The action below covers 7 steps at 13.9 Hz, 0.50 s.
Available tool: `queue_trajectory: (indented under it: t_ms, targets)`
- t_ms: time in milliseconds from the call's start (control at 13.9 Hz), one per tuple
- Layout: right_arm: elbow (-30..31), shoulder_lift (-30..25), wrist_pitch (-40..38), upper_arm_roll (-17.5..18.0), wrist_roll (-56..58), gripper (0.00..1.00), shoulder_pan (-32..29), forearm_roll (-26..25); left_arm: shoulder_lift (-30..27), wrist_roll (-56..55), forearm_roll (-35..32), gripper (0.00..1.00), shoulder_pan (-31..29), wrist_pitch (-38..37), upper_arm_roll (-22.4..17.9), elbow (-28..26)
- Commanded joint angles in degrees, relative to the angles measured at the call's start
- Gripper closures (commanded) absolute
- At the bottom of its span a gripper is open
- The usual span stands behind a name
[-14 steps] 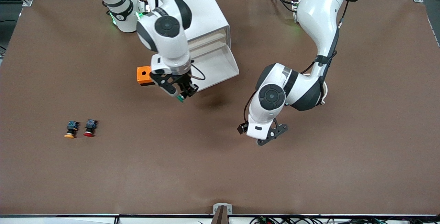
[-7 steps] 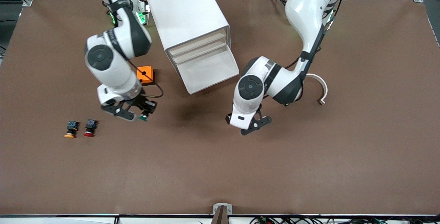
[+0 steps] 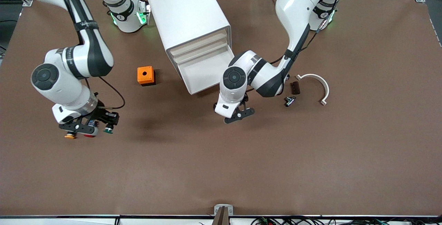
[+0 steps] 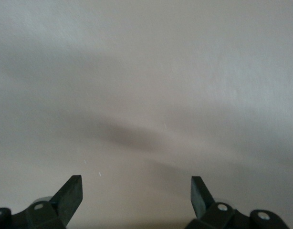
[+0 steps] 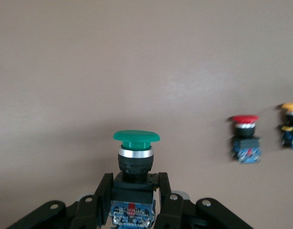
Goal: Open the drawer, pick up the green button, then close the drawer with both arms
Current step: 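Lower the green button beside the red button while the left gripper pushes the drawer shut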
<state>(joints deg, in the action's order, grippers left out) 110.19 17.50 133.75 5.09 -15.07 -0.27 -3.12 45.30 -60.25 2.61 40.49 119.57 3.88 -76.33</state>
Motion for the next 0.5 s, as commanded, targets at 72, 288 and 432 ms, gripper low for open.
queue_trajectory:
  t_ms: [72,288,432]
  targets:
    - [7.03,1.21,11.94,0.98,7.84,1.00,-4.64,-0.13,-0.57,0.74,-0.68,0.00,-0.14,0.93,3.85,-1.89]
    - [9.42,4.81,18.99,0.98,12.60,1.00,-7.36,-0.13,0.14,-0.04,-0.42,0.00,-0.06,0.93,6.57,-2.59]
    - [11.52,6.40,23.99,0.98,14.18,1.00,-8.07,-0.13,0.23,-0.13,1.50,0.00,-0.06,0.93,7.72,-3.29]
